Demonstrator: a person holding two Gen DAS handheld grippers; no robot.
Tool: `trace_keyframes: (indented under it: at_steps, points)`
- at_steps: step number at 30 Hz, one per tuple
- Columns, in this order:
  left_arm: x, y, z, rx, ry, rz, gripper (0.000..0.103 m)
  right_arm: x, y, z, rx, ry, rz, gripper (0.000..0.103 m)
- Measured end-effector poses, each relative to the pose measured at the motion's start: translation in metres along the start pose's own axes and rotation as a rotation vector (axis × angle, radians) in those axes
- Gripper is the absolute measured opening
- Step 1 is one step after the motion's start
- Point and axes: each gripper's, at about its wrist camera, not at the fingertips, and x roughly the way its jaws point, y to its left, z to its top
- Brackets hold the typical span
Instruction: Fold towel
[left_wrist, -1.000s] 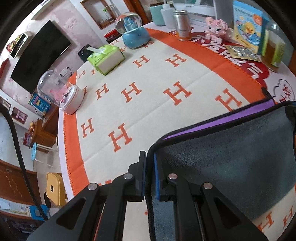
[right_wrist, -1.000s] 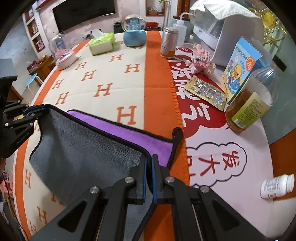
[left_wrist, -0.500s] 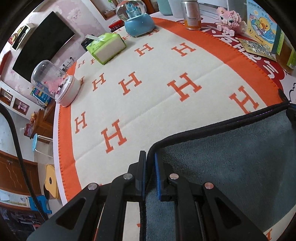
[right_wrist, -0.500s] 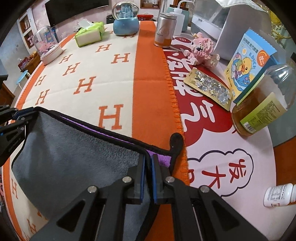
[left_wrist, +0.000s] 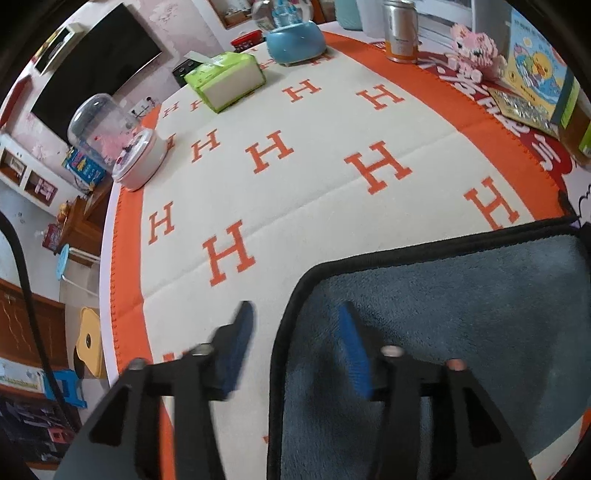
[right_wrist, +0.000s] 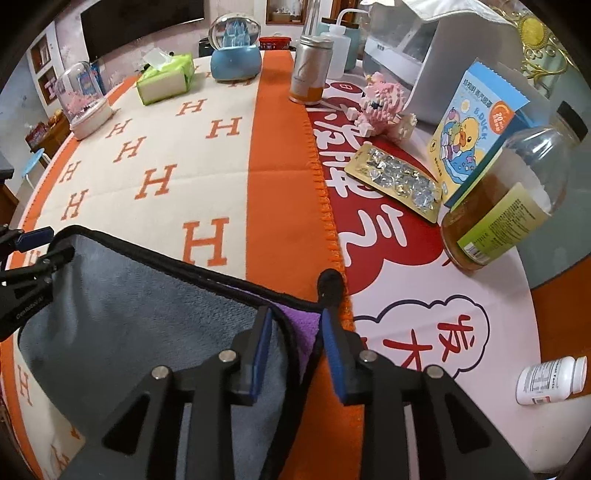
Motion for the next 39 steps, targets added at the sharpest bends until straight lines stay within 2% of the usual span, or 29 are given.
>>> trace_keyframes:
  at_steps: [4,15,19,23,30,33,35,39]
  points:
    - [-0.017,0.007,-0.005,-0.049,-0.027,-0.016,0.077,-0.012,0.003,-0.003,-0.005,-0.019,0.014,0.028]
    - [-0.077,0.014,-0.040,-0.151,-0.057,-0.136,0.089,-0.060,0.017,-0.023,-0.019,-0.078,0.065,0.028]
    - [-0.103,0.013,-0.056,-0.181,-0.073,-0.162,0.103,-0.079,0.022,-0.034,-0.024,-0.093,0.090,0.028]
    - [-0.135,0.007,-0.075,-0.192,-0.102,-0.167,0.102,-0.100,0.028,-0.048,-0.030,-0.109,0.117,0.028]
    - [-0.190,0.005,-0.110,-0.286,-0.133,-0.209,0.102,-0.142,0.034,-0.073,-0.052,-0.141,0.145,0.029]
    - [-0.208,0.005,-0.123,-0.322,-0.141,-0.208,0.102,-0.159,0.032,-0.083,-0.048,-0.152,0.165,0.037]
    - [-0.220,0.005,-0.133,-0.339,-0.147,-0.186,0.102,-0.172,0.031,-0.092,-0.043,-0.167,0.171,0.045]
    - [-0.242,0.005,-0.150,-0.372,-0.177,-0.153,0.102,-0.191,0.029,-0.105,-0.048,-0.179,0.193,0.047]
